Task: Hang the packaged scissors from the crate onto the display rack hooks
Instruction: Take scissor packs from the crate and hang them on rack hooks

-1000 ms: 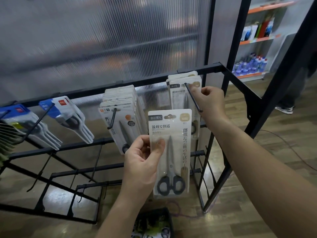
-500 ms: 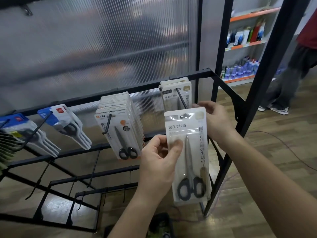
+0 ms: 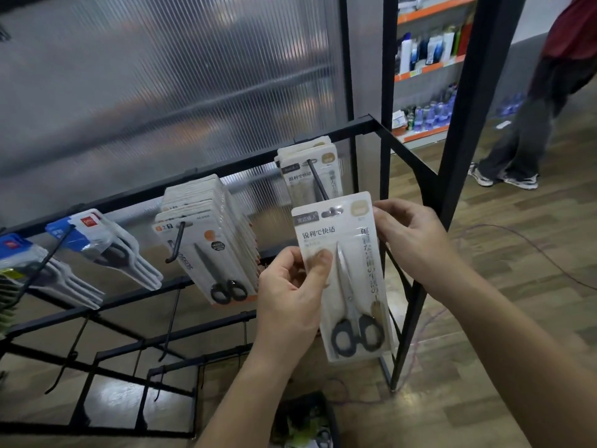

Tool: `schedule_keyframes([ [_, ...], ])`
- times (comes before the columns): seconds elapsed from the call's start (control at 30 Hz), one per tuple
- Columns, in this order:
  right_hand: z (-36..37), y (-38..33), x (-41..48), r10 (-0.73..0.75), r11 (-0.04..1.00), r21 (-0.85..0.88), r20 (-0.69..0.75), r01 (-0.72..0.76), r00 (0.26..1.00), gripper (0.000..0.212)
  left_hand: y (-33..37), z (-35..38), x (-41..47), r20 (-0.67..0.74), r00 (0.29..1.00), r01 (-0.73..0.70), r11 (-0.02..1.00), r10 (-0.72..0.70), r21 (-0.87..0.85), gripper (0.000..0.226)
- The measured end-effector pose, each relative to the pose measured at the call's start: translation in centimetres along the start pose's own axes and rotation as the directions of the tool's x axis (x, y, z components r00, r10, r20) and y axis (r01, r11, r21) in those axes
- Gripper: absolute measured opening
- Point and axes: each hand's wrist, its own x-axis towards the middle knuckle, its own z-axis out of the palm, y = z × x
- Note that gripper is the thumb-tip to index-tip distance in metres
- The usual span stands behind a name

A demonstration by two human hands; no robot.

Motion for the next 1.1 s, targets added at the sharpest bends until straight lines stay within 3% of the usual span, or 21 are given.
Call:
schedule_keyframes([
  [0.37,0.1,0.2,0.0,-0.005,1.000,0.009,0.017,0.005,1.000,0.027,0.3,0.2,0.5,-0.072,0.997,-0.037,0.998,0.040,0.045,0.022],
  [0.6,0.0,0.7,-0.5,0.024,0.999,0.027,0.032,-0.025,0.999,0.022,0.4,0.6,2.2,-0.098,0.992,-0.065,0.979,0.085,0.192,0.039],
  [0.8,0.4,1.4,-1.0,0.048,0.999,-0.015,0.068,-0.047,0.997,0.019,0.0,0.4,8.0,-0.154,0.986,0.013,0.888,0.065,0.459,0.045],
  [1.1,1.3,1.9,-2.6,0.053,0.999,-0.008,0.126,-0.052,0.991,0.025,1.4,1.0,13.2,-0.174,0.985,0.096,0.778,0.018,0.621,0.036],
])
